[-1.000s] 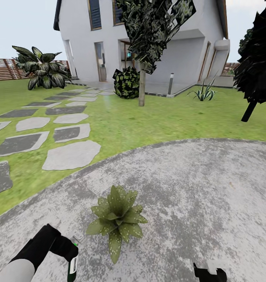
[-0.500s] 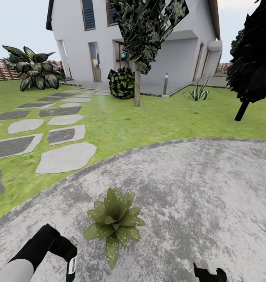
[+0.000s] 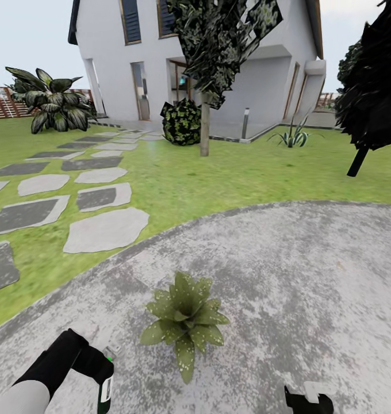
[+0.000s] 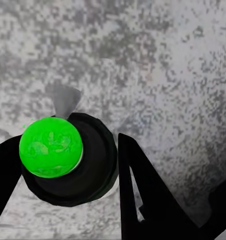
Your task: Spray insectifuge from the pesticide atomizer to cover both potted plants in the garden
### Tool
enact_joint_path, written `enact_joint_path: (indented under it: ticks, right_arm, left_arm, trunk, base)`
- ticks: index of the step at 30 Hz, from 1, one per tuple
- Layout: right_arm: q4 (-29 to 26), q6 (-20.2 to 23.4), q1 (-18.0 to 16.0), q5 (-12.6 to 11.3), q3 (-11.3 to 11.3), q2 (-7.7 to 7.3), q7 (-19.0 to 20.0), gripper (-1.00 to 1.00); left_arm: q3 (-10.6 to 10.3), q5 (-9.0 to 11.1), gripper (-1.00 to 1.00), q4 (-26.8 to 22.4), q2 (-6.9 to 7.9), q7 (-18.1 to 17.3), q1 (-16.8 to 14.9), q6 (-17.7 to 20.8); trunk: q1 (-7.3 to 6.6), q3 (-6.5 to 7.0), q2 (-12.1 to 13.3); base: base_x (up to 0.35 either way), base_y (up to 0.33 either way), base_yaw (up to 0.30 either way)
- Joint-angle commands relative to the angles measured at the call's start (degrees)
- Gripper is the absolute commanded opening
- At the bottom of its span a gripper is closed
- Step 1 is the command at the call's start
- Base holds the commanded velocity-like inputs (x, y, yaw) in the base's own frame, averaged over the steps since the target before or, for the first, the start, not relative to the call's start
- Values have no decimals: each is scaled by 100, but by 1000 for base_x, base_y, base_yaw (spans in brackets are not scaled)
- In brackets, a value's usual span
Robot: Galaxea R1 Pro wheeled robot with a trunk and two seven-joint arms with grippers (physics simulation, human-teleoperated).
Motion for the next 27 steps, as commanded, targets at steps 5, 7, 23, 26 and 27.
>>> enact_joint_path:
  ticks: [5, 7, 23, 26, 27]
  right_arm:
    - [6, -22, -4, 4, -22, 0, -1, 100]
    - [6, -22, -4, 6, -22, 0, 4, 100]
    - [15, -22, -102, 1, -13, 113, -9, 100]
    - [13, -26, -164, -19, -19, 205, -29, 100]
    - [12, -28, -131, -22, -20, 237, -28, 100]
  left_arm:
    - [19, -34, -100, -2, -32, -24, -2, 42]
    - [22, -35, -100, -2, -34, -23, -2, 42]
    - [-9, -38, -100, -117, 93, -75, -101, 66]
    - [-48, -84, -100, -63, 72, -141, -193, 82]
    - [-54, -114, -100, -52, 80, -173, -214, 80]
  trunk:
    - [1, -5, -2]
    - [1, -5, -2]
    - [1, -5, -2]
    - [1, -5, -2]
    - [1, -5, -2]
  base:
    - [212, 69, -4]
    - [32, 5, -152]
    - [-72, 25, -81]
    - [0, 0, 0]
    - [0, 0, 0]
